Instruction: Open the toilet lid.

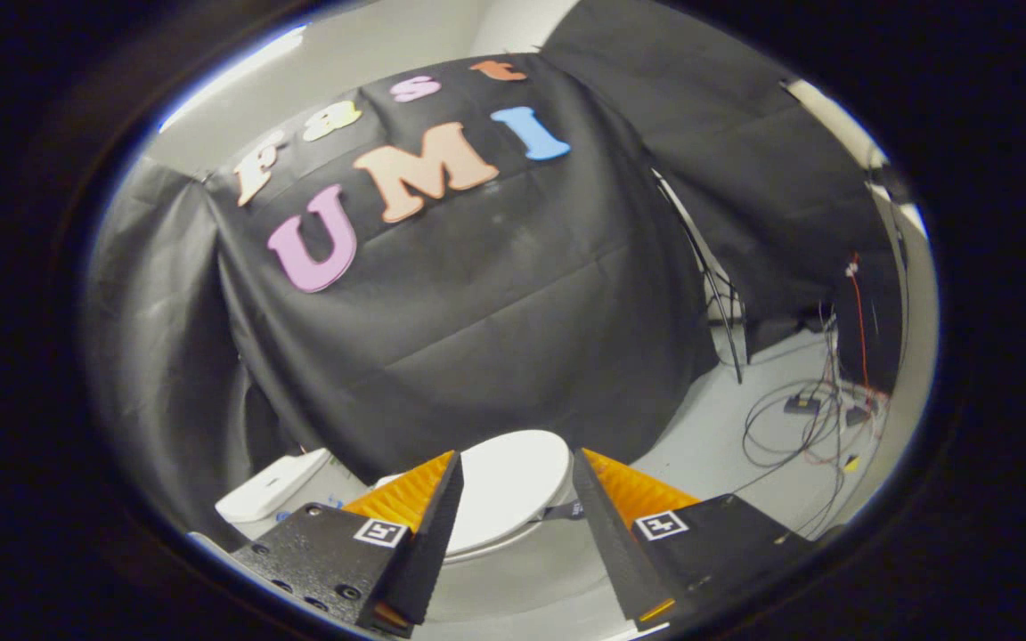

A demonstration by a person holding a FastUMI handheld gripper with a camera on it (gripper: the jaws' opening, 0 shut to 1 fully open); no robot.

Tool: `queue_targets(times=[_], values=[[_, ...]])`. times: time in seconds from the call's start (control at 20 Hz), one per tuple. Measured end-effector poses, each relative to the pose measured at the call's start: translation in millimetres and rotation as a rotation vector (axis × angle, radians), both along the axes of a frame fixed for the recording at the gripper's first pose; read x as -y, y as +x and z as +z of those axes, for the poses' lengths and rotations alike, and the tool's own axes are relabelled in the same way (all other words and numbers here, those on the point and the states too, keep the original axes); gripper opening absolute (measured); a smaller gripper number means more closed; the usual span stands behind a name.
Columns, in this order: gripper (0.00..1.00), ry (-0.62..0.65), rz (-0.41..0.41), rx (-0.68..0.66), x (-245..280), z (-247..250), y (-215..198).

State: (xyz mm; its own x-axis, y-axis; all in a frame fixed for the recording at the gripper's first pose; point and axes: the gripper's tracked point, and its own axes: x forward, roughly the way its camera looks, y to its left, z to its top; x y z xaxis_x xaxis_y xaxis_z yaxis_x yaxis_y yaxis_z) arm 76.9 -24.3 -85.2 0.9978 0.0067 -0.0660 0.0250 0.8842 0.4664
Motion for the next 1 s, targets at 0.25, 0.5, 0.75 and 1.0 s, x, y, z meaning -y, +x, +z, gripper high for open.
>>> queue_targets(times=[0.25,0.5,0.75,1.0], values=[[0.77,0.245,-0.04,-0.021,9.5,-47.6,33.2],[0.72,0.346,-0.087,-0.067,10.4,-88.8,71.6],[0.7,0.505,-0.099,-0.111,5.1,-125.8,106.5],[0.69,0.669,-0.154,-0.066,17.4,-134.3,136.3]])
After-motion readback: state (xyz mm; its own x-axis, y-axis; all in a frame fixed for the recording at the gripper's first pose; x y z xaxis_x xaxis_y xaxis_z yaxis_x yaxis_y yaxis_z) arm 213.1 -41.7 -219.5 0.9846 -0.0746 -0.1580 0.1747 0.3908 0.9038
